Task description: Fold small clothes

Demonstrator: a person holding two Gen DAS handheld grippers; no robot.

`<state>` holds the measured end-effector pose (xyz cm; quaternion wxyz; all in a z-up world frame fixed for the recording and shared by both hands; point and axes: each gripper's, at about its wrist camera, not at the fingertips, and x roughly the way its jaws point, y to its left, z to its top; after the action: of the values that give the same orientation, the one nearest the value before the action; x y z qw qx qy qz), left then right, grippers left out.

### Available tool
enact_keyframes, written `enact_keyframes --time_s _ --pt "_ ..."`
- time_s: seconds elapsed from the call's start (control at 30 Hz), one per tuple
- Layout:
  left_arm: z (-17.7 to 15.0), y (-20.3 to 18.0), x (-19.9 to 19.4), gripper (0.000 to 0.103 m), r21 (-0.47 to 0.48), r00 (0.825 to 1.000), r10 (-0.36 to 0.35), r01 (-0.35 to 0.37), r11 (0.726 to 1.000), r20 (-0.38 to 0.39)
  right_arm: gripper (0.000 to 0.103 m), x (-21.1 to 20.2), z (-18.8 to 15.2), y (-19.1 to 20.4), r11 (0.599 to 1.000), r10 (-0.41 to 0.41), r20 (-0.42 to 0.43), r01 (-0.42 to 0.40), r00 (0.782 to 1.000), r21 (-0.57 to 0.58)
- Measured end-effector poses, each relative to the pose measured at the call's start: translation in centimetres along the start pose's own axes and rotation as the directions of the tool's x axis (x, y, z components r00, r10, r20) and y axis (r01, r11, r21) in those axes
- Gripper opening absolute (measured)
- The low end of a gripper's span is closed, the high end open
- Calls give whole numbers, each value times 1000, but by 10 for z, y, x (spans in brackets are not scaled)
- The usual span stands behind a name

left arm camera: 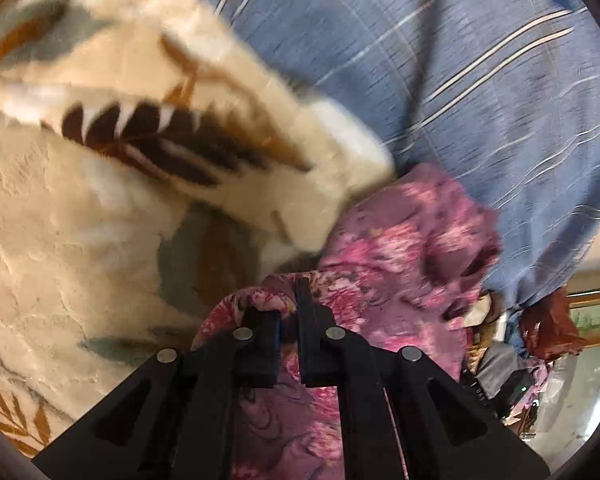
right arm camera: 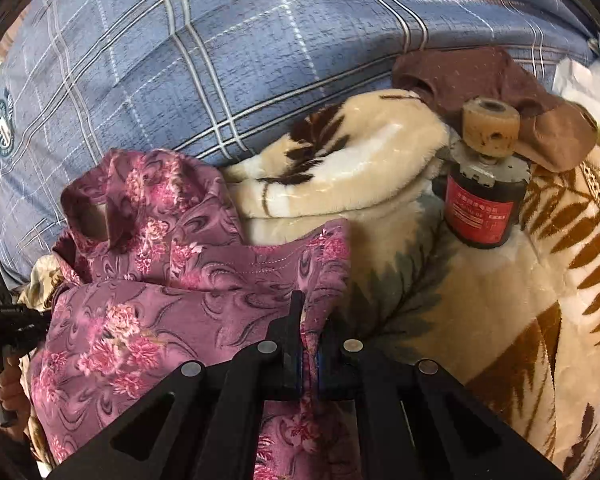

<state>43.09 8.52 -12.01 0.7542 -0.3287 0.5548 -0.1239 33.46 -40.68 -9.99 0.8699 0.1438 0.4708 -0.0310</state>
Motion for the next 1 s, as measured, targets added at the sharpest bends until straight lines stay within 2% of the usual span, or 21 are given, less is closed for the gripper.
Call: enact_keyframes --time_s 0.07,0.1,0.13,0.17,0.23,0.27,0.3,0.37,0.4,0.47,0.53,0.6,0.63,0.67,0.7,0.73,0.8,0.83,0.9,0.93,1.0 --pt "3 -10 -25 4 37 995 -77 75 997 67 4 -24 4 -7 999 26 82 -28 996 30" --pt "5 -14 -41 4 56 987 -124 118 991 106 4 -42 7 -15 995 67 142 -77 988 62" --pt "8 -19 -57 4 71 972 -196 188 980 131 4 -58 8 -22 988 107 191 -126 976 88" --pt "11 -20 -62 4 75 963 -229 220 973 139 4 -71 8 -26 983 128 242 -155 962 98" --pt "15 -25 -72 4 97 941 -296 283 954 166 4 -87 8 -27 986 109 322 -144 940 87" --pt "17 -26 -73 4 105 941 -289 274 956 176 4 -90 7 -26 987 102 345 -137 933 78" --pt "19 -27 -68 4 106 957 -228 212 972 179 4 -88 7 -24 988 96 345 -132 934 81" --pt "22 -23 -40 4 81 988 -88 78 994 129 6 -64 8 -19 985 114 278 -145 954 93" --pt "23 -16 -23 4 59 994 -52 47 997 94 8 -51 6 -16 986 109 245 -135 963 95" --pt "21 1 5 4 -1 999 -17 17 1000 43 10 -24 2 -12 994 31 164 -47 986 95" --pt "19 16 15 4 -63 1000 -25 25 998 1 11 -8 0 -12 994 22 90 -32 996 105" --pt "20 17 7 9 -82 998 -60 60 995 3 18 -16 2 -15 992 23 100 -35 995 121" --pt "22 15 -5 21 -79 997 -77 78 994 23 30 -27 3 -19 990 22 131 -40 991 134" --pt "23 10 -18 41 -61 994 -92 95 994 51 39 -43 4 -21 987 33 183 -61 983 149" --pt "22 4 -31 52 -40 991 -99 103 994 87 58 -59 3 -21 984 52 228 -90 972 157" --pt "19 -2 -49 64 -20 984 -99 103 994 146 64 -77 2 -16 979 95 280 -141 955 150" --pt "13 -15 -69 65 26 974 -79 76 997 213 64 -94 2 -2 974 166 309 -205 936 99" --pt "9 -21 -72 65 53 975 -54 43 998 217 64 -99 0 11 970 208 307 -237 929 61" --pt "4 -25 -65 65 87 983 -43 27 996 179 64 -89 -4 56 947 318 242 -321 917 -27" --pt "4 -24 -63 65 87 986 -39 25 996 163 64 -80 -10 76 929 371 181 -365 911 -68" --pt "-3 -26 -54 65 68 991 -39 30 997 126 64 -62 -23 105 902 427 91 -416 900 -118"
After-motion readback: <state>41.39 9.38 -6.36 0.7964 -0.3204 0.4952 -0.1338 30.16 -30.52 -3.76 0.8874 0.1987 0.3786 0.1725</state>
